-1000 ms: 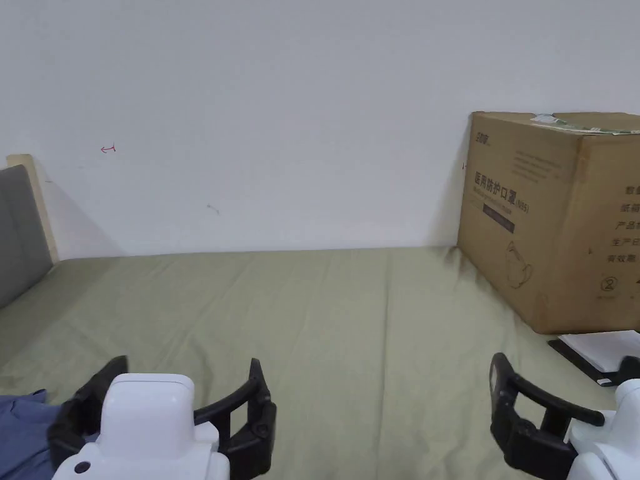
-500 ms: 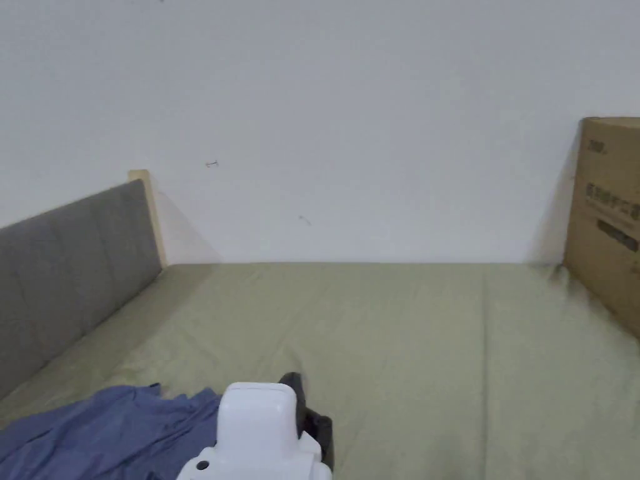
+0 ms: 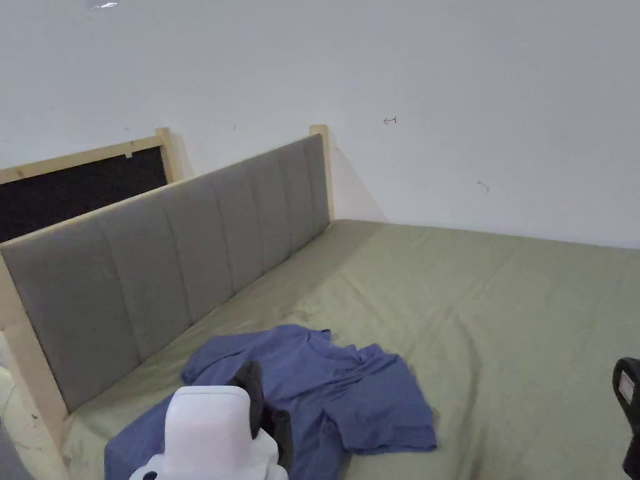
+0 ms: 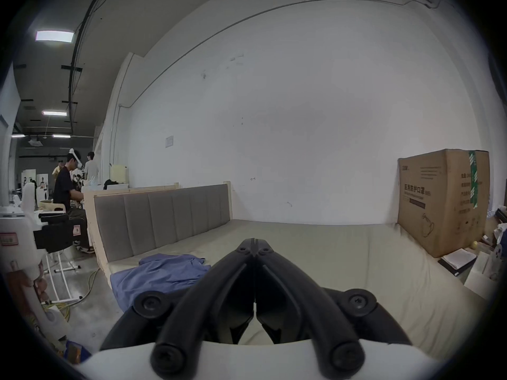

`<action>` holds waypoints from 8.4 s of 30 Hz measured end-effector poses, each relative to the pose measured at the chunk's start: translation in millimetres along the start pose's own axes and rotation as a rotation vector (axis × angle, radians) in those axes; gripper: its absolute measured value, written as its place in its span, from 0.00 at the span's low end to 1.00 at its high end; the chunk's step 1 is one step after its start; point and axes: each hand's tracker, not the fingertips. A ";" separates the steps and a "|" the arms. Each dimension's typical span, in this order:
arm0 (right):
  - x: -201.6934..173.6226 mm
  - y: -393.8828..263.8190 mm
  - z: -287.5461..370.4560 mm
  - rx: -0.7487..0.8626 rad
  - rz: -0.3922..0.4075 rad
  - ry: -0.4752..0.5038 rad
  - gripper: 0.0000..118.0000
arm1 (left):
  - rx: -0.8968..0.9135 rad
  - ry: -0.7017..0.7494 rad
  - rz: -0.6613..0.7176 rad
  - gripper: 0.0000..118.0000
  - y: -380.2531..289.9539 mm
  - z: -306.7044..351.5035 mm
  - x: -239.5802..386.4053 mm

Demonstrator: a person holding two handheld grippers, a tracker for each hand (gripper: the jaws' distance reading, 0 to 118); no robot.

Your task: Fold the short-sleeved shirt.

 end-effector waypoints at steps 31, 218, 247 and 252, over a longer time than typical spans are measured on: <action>89.9 -93.8 -63.2 -0.449 -0.135 -0.103 0.00 | -1.099 0.038 0.033 0.99 -180.4 -435.2 -68.6; 426.4 200.6 -9.0 -0.452 -0.227 -0.414 0.02 | -0.440 -0.667 0.183 0.06 77.8 -163.2 183.6; 460.2 324.2 -173.9 -0.242 -0.041 -0.553 0.02 | -0.354 -0.651 0.160 0.06 124.9 -339.3 299.2; 469.8 285.8 -191.0 -0.248 0.011 -0.549 0.02 | -0.344 -0.609 0.156 0.06 100.8 -366.6 310.4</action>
